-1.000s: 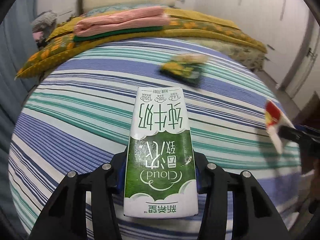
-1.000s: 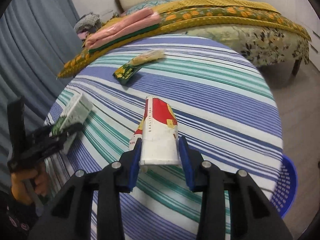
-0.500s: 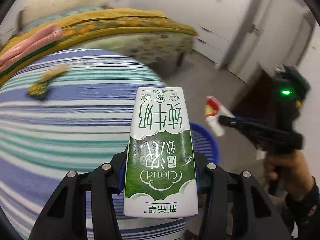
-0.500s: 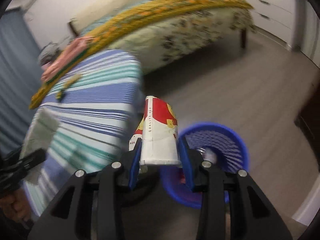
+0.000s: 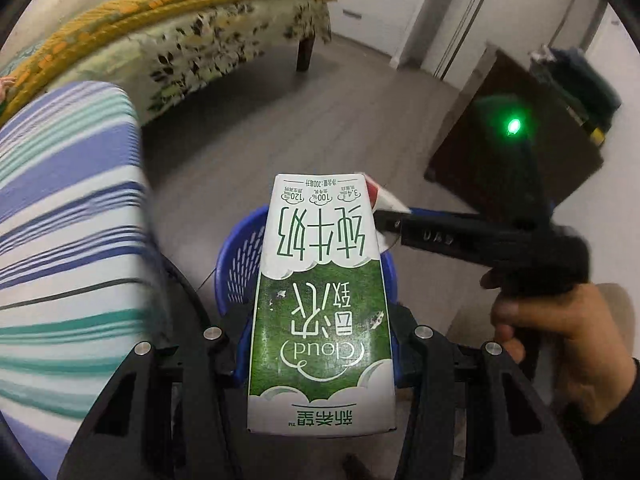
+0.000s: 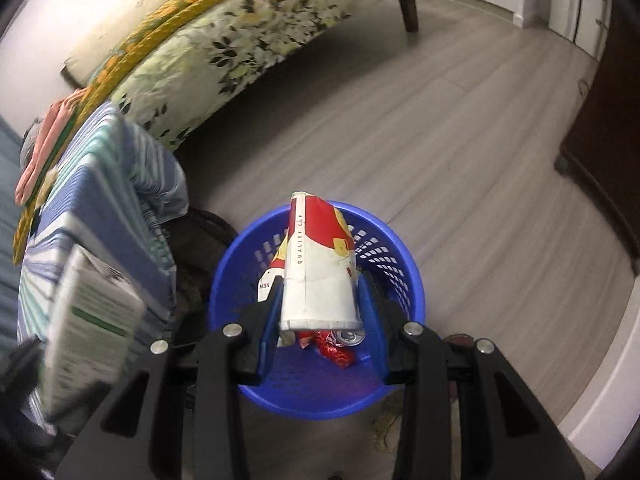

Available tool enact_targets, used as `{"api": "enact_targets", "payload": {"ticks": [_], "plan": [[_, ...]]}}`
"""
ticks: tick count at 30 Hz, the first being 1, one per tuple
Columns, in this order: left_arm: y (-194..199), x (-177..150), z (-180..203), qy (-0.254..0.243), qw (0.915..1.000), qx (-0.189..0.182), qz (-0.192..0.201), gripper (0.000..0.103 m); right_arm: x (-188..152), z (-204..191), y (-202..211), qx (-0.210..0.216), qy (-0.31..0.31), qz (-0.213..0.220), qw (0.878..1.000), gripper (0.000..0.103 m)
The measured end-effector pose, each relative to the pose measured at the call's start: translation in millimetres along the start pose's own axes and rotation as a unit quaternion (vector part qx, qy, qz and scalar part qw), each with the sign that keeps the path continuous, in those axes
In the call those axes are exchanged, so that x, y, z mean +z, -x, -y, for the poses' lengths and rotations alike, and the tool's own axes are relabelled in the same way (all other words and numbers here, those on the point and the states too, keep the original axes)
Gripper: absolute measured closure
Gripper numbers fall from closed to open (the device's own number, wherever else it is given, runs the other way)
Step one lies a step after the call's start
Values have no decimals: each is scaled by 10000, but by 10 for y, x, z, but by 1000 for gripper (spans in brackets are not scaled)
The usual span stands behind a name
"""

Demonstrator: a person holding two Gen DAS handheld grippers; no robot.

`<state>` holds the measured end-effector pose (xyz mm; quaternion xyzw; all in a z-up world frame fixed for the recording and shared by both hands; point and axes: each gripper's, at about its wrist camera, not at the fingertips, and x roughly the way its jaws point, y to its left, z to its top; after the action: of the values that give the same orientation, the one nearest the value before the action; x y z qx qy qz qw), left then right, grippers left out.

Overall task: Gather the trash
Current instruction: 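Carry carton and cup to the blue wastebasket and open both tools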

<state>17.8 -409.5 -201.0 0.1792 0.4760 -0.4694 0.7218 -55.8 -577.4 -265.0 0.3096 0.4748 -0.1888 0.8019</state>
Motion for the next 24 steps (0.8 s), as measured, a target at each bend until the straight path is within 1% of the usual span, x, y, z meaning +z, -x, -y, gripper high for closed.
{"api": "enact_targets", "payload": {"ticks": [2, 4, 5, 6, 7, 10, 11, 12, 17, 18, 19, 22, 24], "plan": [[-180, 28, 24, -40, 9999, 69, -71, 54, 11, 70, -34, 48, -94, 6, 9999, 65], [-292, 60, 29, -51, 9999, 81, -47, 53, 37, 111, -71, 125, -176, 39, 9998, 60], [-352, 69, 30, -50, 9999, 99, -22, 53, 44, 138, -82, 169, -236, 63, 9996, 51], [-437, 97, 17, -14, 9999, 164, -21, 46, 48, 176, -86, 226, -293, 94, 9993, 37], [-462, 99, 17, 26, 9998, 180, -26, 36, 54, 200, -73, 242, -340, 117, 9991, 34], [-459, 147, -9, 133, 9998, 145, 28, 29, 59, 282, 9, 281, -498, 227, 9981, 32], [-433, 145, -13, 150, 9998, 138, 66, 26, 59, 304, 44, 292, -545, 289, 9977, 30], [-366, 134, -16, 175, 9997, 128, 150, 22, 64, 321, 87, 276, -576, 358, 9973, 27], [7, 55, 11, 227, 9989, -183, 368, 22, 61, 240, 223, 169, -539, 604, 9966, 21], [135, 13, 25, 225, 9986, -143, 451, 19, 49, 185, 254, 151, -467, 663, 9966, 20], [219, -2, 29, 220, 9984, -73, 523, 13, 35, 116, 299, 130, -363, 736, 9965, 19], [574, -121, -13, 231, 9964, -68, 814, 12, 23, -87, 398, 86, -97, 944, 9955, 19], [826, -228, -135, 325, 9944, -3, 1005, 11, 13, -277, 492, 12, 201, 1169, 9929, 19]]}}
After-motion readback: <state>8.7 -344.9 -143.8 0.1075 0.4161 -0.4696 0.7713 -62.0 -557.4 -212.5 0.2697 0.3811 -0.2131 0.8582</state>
